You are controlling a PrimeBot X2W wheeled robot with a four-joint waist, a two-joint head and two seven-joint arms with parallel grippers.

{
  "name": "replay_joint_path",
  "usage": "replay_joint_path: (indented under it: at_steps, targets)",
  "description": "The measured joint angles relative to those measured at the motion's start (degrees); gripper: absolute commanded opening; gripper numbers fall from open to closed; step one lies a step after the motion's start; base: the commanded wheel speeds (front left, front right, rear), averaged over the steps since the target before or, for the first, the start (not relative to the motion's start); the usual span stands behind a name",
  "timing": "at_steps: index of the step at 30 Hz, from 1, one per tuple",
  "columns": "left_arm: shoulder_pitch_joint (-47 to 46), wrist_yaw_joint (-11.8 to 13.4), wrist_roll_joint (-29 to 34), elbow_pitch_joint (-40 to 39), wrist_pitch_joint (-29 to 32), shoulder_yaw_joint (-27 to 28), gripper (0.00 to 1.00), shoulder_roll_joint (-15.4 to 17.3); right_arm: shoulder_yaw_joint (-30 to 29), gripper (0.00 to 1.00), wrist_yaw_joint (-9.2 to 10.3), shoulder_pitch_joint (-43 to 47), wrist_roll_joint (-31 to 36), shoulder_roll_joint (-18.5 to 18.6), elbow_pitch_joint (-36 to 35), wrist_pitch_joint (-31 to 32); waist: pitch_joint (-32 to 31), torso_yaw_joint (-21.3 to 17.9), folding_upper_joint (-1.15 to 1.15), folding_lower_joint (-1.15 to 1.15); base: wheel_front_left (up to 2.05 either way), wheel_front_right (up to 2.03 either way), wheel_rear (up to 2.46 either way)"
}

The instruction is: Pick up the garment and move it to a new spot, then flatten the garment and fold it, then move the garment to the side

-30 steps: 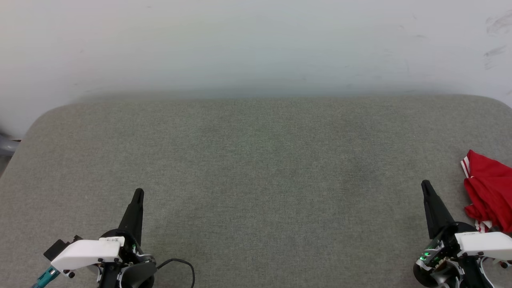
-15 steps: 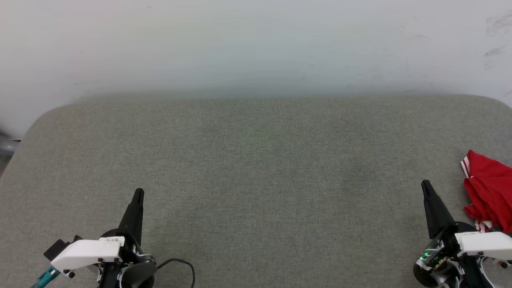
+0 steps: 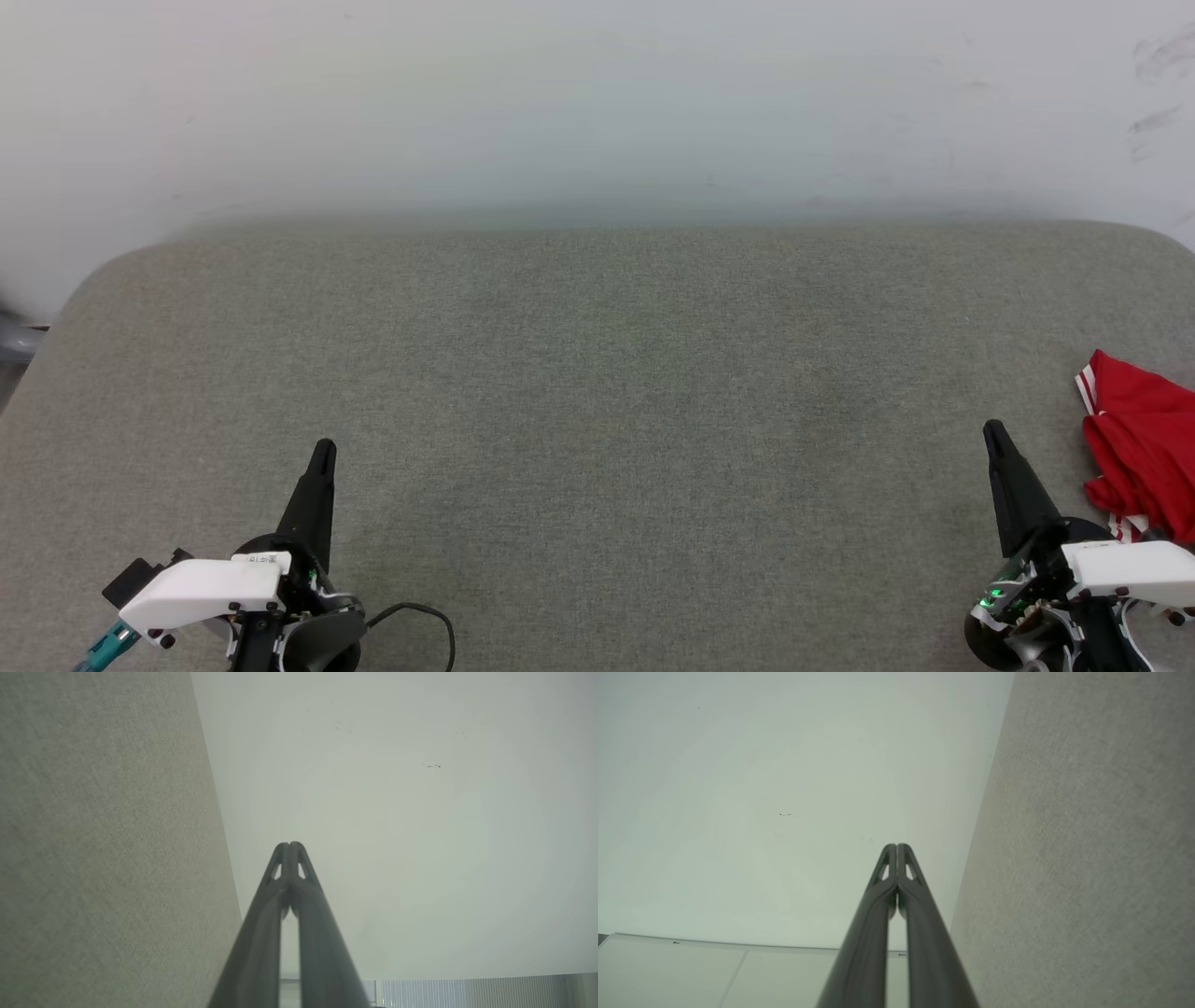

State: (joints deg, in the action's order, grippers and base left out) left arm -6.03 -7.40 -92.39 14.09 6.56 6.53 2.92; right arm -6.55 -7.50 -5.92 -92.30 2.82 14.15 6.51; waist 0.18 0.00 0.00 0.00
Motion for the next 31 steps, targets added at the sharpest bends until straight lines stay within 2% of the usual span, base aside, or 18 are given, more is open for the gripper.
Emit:
replay_joint_path:
  at_steps: [31]
  targets:
    - [-0.02,0.00,0.00,0.00,0.00,0.00,0.00,0.00,0.01,0.00,0.00,0.00,0.00,0.00,0.00,0.00,0.00,0.00,0.00,0.00,0.00,0.00,0.00]
